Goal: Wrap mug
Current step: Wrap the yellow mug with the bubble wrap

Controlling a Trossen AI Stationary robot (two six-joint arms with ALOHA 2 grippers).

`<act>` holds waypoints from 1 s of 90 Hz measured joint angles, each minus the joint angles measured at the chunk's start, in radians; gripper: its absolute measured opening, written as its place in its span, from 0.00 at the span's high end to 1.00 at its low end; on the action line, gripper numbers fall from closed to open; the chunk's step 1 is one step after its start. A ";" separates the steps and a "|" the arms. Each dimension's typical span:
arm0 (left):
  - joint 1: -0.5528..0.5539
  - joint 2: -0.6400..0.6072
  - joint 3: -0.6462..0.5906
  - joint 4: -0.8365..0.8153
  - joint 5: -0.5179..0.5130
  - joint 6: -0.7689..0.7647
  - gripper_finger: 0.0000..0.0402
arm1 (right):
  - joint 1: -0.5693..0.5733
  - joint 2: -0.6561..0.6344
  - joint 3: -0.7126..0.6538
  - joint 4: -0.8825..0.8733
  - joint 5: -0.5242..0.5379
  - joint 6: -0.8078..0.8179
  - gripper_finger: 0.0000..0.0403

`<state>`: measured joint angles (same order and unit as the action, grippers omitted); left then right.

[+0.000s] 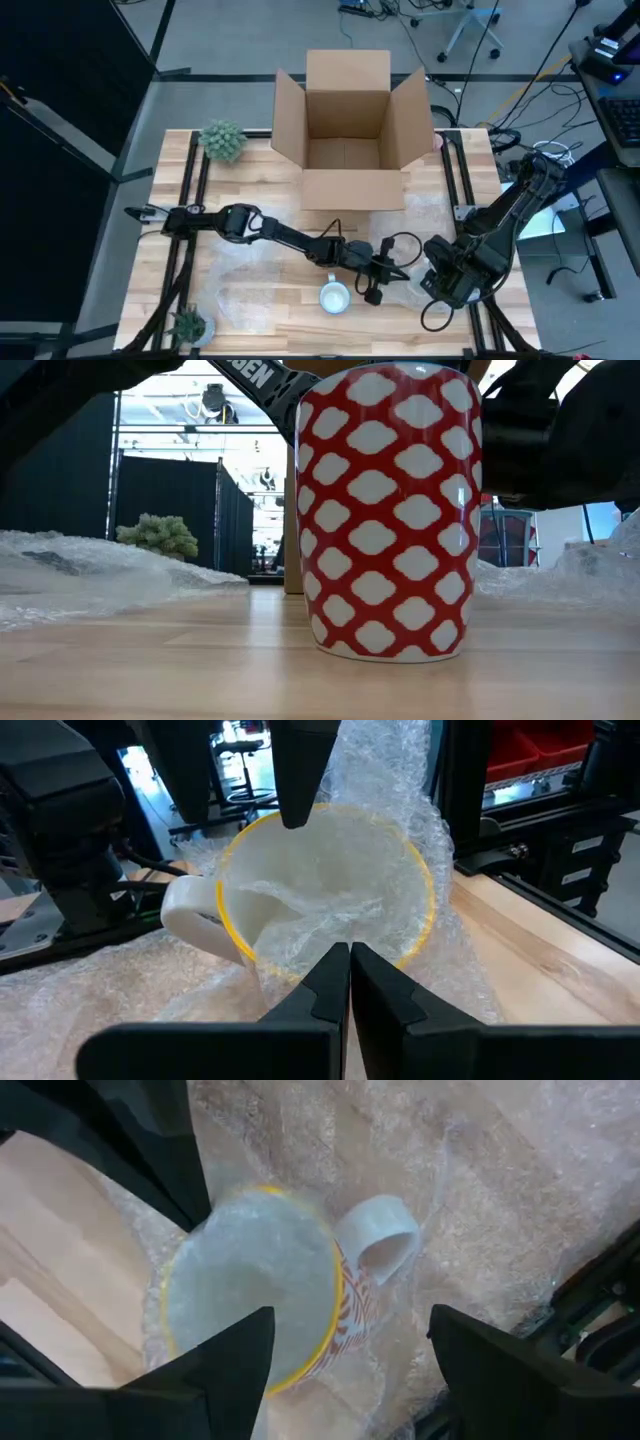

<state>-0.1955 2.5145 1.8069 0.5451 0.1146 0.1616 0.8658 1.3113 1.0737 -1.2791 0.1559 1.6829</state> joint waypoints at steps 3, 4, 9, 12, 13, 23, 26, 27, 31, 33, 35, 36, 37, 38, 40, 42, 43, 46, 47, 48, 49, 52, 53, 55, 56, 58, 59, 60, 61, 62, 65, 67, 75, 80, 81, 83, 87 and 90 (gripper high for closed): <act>0.000 0.000 0.000 -0.001 0.000 0.000 1.00 | 0.000 0.000 0.000 0.005 -0.003 0.000 0.37; 0.000 0.000 0.000 -0.001 0.000 0.000 1.00 | 0.000 0.000 0.000 0.006 -0.005 -0.001 0.37; 0.000 0.000 0.000 -0.002 0.001 0.000 1.00 | 0.002 0.000 0.000 0.013 -0.013 -0.005 0.37; 0.000 0.000 0.000 -0.002 0.001 0.000 1.00 | 0.003 0.000 0.000 0.019 -0.022 -0.011 0.37; 0.000 0.000 0.000 -0.002 0.001 0.000 1.00 | 0.004 0.000 0.000 0.021 -0.025 -0.013 0.37; 0.000 0.000 0.000 -0.003 0.002 0.000 1.00 | 0.017 0.000 0.000 0.023 -0.032 -0.018 0.37; 0.000 0.000 0.000 -0.004 0.003 0.000 1.00 | 0.021 0.000 0.000 0.022 -0.032 -0.014 0.37; 0.000 0.000 0.000 -0.004 0.004 0.000 1.00 | 0.022 0.000 0.000 0.022 -0.032 -0.012 0.37; 0.000 0.000 0.000 -0.004 0.005 0.000 1.00 | 0.027 0.000 0.000 0.022 -0.032 -0.005 0.37; 0.000 0.000 0.000 -0.004 0.006 0.000 1.00 | 0.029 0.000 0.000 0.022 -0.032 -0.001 0.37; 0.000 0.000 0.000 -0.005 0.005 0.000 1.00 | 0.031 0.000 0.000 0.022 -0.032 0.003 0.37; 0.000 0.000 0.000 -0.005 0.005 0.000 1.00 | 0.032 0.000 0.000 0.021 -0.032 0.005 0.37; 0.000 0.000 0.000 -0.005 0.005 0.000 1.00 | 0.033 0.000 0.000 0.020 -0.032 0.007 0.37; 0.000 0.000 0.000 -0.004 0.005 0.000 1.00 | 0.034 0.000 0.000 0.020 -0.031 0.010 0.37; 0.000 0.000 0.000 -0.004 0.005 0.000 1.00 | 0.034 0.000 0.000 0.018 -0.031 0.015 0.37; 0.000 0.000 0.000 -0.005 0.005 0.000 1.00 | 0.034 0.000 0.000 0.014 -0.031 0.021 0.37; 0.000 0.000 0.000 -0.005 0.005 0.000 1.00 | 0.034 0.000 0.000 0.011 -0.032 0.024 0.37; 0.000 0.000 0.000 -0.005 0.005 0.000 1.00 | 0.034 0.000 0.000 0.002 -0.032 0.034 0.37; 0.000 0.000 0.000 -0.005 0.005 0.000 1.00 | 0.034 0.000 -0.001 -0.001 -0.031 0.037 0.37; 0.000 0.000 0.000 -0.005 0.005 0.000 1.00 | 0.034 0.000 -0.001 -0.004 -0.031 0.040 0.37; 0.000 0.000 0.000 -0.005 0.005 0.000 1.00 | 0.034 0.000 -0.001 -0.006 -0.031 0.042 0.37; 0.000 0.000 0.000 -0.005 0.005 0.000 1.00 | 0.033 0.000 -0.001 -0.011 -0.030 0.049 0.37; 0.000 0.000 0.000 -0.005 0.005 0.000 1.00 | 0.033 0.000 -0.001 -0.014 -0.030 0.053 0.37; 0.000 0.000 0.000 -0.005 0.005 0.000 1.00 | 0.033 0.000 -0.001 -0.019 -0.028 0.060 0.37; 0.000 0.000 0.000 -0.004 0.005 0.000 1.00 | 0.033 0.000 -0.001 -0.023 -0.028 0.063 0.37; 0.000 0.000 0.000 -0.005 0.005 0.000 1.00 | 0.033 0.000 -0.001 -0.030 -0.027 0.068 0.37; 0.000 0.000 0.000 -0.005 0.005 0.000 1.00 | 0.033 0.000 -0.001 -0.032 -0.027 0.071 0.37; 0.000 0.000 0.000 -0.005 0.005 0.000 1.00 | 0.033 0.000 -0.001 -0.034 -0.026 0.074 0.37; 0.000 0.000 0.000 -0.005 0.005 0.000 1.00 | 0.033 0.000 -0.001 -0.036 -0.026 0.077 0.37; 0.000 0.000 0.000 -0.005 0.005 0.000 1.00 | 0.033 0.000 -0.001 -0.037 -0.026 0.081 0.37; 0.000 0.000 0.000 -0.005 0.005 0.000 1.00 | 0.033 0.000 -0.003 -0.037 -0.025 0.092 0.37; 0.000 0.000 0.000 -0.005 0.005 0.000 1.00 | 0.033 0.000 -0.007 -0.035 -0.025 0.099 0.37; 0.000 0.000 0.000 -0.004 0.005 0.000 1.00 | 0.033 0.000 -0.034 -0.020 -0.024 0.135 0.37; 0.000 0.000 0.000 -0.003 0.005 0.000 1.00 | 0.033 0.000 -0.064 0.014 -0.024 0.149 0.37; 0.000 0.000 0.000 -0.003 0.005 0.000 1.00 | 0.033 0.000 -0.070 0.023 -0.024 0.152 0.37; 0.000 0.000 0.000 -0.003 0.005 0.000 1.00 | 0.032 0.000 -0.083 0.041 -0.024 0.157 0.37; 0.000 0.000 0.000 -0.002 0.005 0.000 1.00 | 0.032 0.000 -0.109 0.078 -0.028 0.161 0.37; -0.001 -0.001 0.000 -0.003 0.005 0.000 1.00 | 0.032 0.000 -0.128 0.102 -0.032 0.164 0.37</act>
<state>-0.1962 2.5130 1.8070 0.5423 0.1193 0.1616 0.8982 1.3113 0.9457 -1.1774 0.1235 1.8472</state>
